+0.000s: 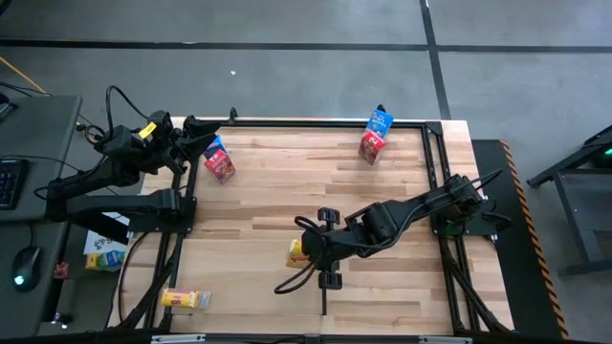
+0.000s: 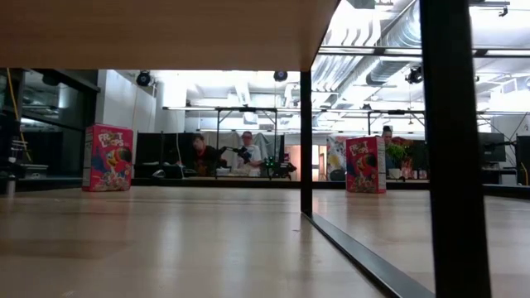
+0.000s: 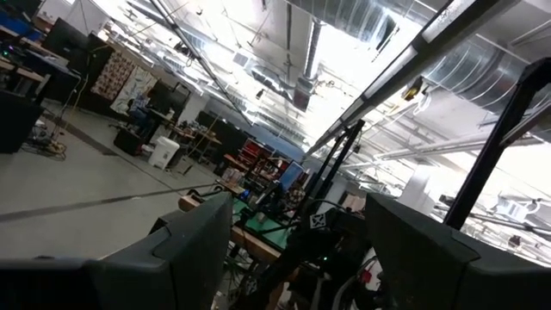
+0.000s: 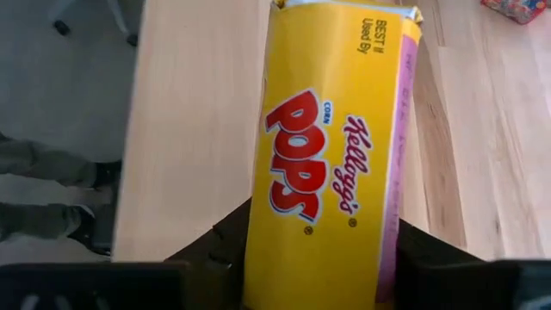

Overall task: Stack cereal on shelf
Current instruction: Put the yellow cereal box on the shelf

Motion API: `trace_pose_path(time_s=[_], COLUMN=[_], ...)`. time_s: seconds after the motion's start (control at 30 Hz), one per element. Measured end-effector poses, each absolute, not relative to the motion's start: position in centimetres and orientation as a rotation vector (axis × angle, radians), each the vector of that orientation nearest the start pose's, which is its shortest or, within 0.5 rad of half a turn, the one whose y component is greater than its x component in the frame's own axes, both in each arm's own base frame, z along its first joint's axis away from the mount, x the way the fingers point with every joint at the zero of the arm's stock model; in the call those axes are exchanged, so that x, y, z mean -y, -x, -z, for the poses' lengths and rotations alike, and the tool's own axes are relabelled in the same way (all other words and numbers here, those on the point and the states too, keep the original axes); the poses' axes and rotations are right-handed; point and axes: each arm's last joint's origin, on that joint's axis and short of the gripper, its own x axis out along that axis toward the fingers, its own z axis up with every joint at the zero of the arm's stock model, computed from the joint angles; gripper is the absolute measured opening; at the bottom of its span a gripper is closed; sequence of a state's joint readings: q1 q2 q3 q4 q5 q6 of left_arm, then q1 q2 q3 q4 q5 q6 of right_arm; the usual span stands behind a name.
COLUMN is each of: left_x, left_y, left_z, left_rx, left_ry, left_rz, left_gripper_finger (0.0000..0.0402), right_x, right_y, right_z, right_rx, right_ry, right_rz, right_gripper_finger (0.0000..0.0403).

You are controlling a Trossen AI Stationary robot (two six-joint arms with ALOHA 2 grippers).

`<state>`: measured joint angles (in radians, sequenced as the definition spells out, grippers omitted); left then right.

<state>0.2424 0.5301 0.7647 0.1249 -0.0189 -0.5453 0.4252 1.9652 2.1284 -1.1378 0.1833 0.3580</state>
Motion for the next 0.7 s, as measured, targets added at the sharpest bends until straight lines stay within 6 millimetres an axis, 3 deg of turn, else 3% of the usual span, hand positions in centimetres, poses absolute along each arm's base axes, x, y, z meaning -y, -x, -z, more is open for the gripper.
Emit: trace_pose_path(time_s=[0.17, 0.5, 0.7], left_x=[-2.6, -2.6, -2.6], left_y=[-10.4, -10.4, -10.4], left_z=[-38.6, -38.6, -38.6], left_rx=[0.420, 0.420, 0.420], left_ry=[0.496, 0.496, 0.496], left_rz=[-0.154, -0.154, -0.154], left_gripper_finger=[0.0256, 0.0256, 0.0256], right_x=[-17.0, -17.2, -17.3], right_y=[-38.0, -38.1, -38.0], right_z=[-35.3, -35.2, -35.2], right_rx=[-0.989, -0.997, -1.004], right_ry=[-0.023, -0.066, -0.096], right_rz=[-0.050, -0.072, -0.077], right_gripper_finger=[0.0160, 0.0251, 0.0264])
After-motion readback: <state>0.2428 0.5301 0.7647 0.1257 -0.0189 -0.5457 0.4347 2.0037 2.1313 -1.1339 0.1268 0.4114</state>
